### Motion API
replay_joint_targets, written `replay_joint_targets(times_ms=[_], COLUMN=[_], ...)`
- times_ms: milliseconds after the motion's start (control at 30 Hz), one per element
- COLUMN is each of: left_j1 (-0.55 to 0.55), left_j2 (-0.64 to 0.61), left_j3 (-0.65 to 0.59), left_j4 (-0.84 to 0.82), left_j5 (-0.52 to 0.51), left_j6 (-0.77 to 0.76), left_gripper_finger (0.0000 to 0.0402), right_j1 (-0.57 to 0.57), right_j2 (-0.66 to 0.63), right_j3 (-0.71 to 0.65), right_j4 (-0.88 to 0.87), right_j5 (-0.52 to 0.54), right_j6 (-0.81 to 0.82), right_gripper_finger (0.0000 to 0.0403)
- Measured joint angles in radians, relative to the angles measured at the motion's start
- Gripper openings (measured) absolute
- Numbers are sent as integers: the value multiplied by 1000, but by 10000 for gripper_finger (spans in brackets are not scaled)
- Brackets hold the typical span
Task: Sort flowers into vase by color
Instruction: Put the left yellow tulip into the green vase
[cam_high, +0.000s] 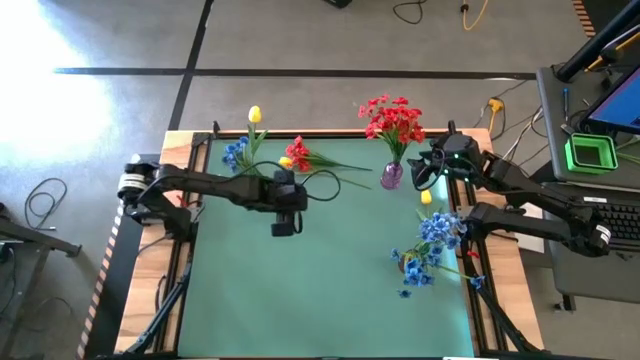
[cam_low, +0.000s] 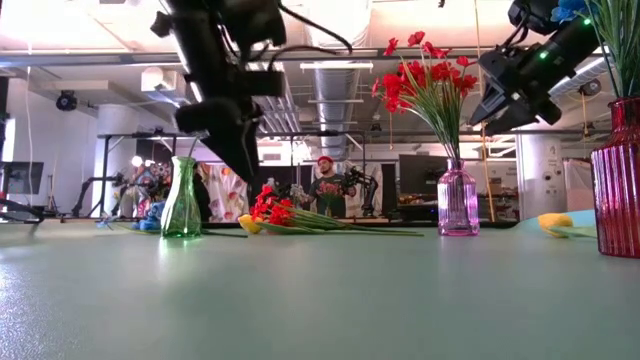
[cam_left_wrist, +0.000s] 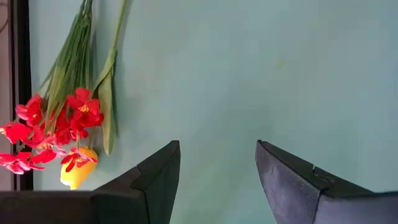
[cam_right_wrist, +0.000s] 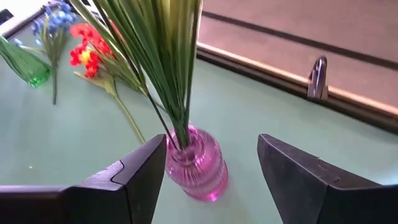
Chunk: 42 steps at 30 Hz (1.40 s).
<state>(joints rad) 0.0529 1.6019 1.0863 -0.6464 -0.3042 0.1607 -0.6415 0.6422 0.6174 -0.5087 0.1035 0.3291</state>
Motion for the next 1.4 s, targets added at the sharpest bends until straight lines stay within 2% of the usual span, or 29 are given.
replay_joint_targets(times_ms=[267, 400, 567, 900, 1067, 1300, 1400], left_j1=[8, 14, 50, 129, 159, 205, 229], left_j2=[77, 104, 130, 213, 248, 285, 314], left_j3=[0, 0, 0, 0, 0, 0, 0], left_j4=[107, 220, 390, 558, 620, 649, 707], left_j5=[-3, -45, -45, -43, 20, 42, 110], left_j6=[72, 140, 228, 273, 294, 324, 325], left_gripper_finger=[196, 196, 196, 196, 196, 196, 196], right_j1=[0, 0, 0, 0, 0, 0, 0], right_j2=[0, 0, 0, 0, 0, 0, 0], right_j3=[28, 68, 97, 101, 101, 101, 101], right_j4=[-183, -259, -260, -256, -245, -241, -240], right_j5=[-2, -1, 0, 1, 1, 2, 2], right_j6=[61, 65, 63, 57, 56, 57, 57], right_gripper_finger=[244, 241, 240, 241, 238, 238, 238])
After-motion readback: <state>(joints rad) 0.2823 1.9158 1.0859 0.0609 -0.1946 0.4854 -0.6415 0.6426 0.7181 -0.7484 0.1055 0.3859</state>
